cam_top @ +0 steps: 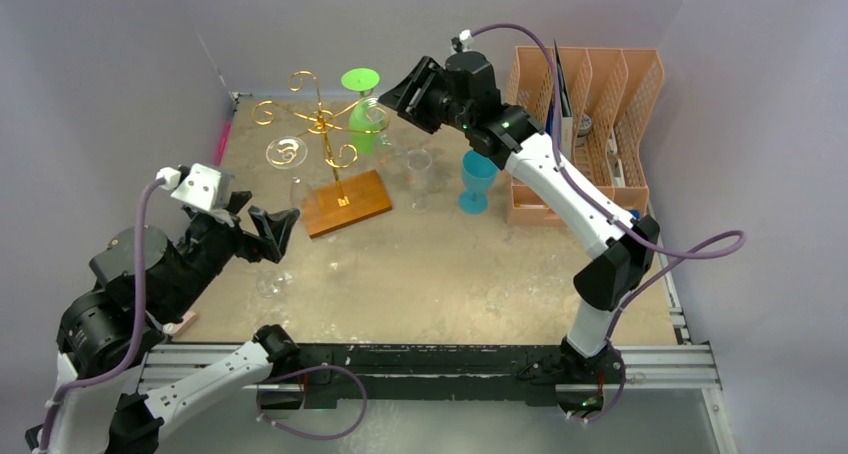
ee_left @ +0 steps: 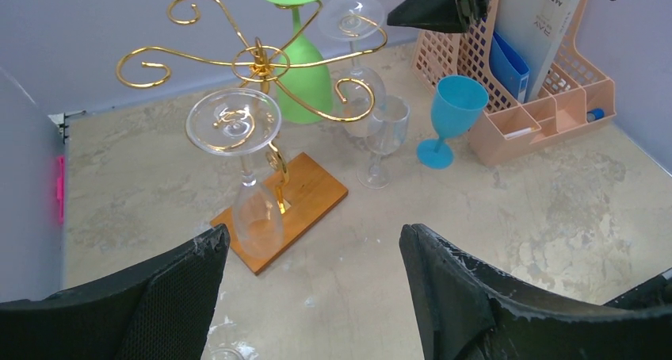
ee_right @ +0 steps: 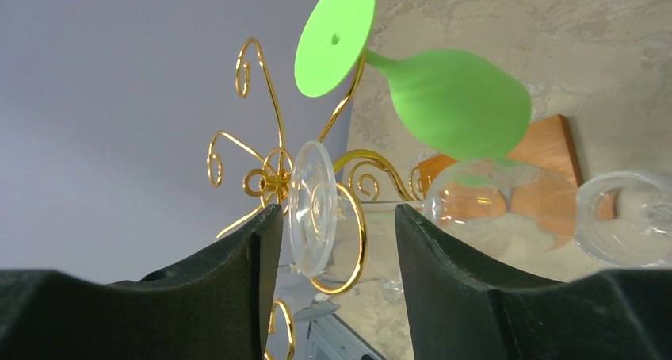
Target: Place the wine glass upside down on the wine glass rack
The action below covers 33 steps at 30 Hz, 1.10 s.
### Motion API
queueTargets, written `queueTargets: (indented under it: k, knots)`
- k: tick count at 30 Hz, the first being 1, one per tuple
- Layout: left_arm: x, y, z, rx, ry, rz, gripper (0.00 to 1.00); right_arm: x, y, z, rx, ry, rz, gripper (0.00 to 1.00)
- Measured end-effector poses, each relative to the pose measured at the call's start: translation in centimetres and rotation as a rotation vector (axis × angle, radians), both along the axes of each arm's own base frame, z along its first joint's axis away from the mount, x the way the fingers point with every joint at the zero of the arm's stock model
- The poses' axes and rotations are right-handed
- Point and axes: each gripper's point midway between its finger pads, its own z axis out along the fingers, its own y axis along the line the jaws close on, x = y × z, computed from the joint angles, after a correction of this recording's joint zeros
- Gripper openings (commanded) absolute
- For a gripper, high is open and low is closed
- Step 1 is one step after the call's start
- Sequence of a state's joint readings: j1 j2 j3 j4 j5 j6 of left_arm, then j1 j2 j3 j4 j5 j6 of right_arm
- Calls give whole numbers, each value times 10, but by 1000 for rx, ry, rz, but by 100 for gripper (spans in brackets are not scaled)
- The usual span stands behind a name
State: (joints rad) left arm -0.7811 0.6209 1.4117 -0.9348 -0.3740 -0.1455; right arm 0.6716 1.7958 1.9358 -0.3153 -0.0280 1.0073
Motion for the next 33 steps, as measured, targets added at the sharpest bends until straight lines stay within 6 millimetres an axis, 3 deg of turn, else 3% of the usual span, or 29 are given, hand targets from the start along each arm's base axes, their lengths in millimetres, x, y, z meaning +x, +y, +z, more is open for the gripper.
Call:
queueTargets:
  k: [4,9,13,23,27,33]
  knots:
    - [-5,7,11,-10,-24,7,78,-8,-13,6,-11,-20,-18,57]
    - [-6,8,8,-4,-16,7,79,-18,-24,25,1,-58,-19,57]
    - [-6,8,6,0,-10,6,79,-24,-34,20,-23,-61,-33,57]
    - [-7,6,4,-14,-2,0,78,-28,-88,-53,-271,14,-155,57]
    - [-7,5,1,-23,3,2,78,-22,-93,-78,-384,25,-146,58]
    - [-5,3,-4,-33,5,4,78,-8,-88,-132,-558,84,-91,53]
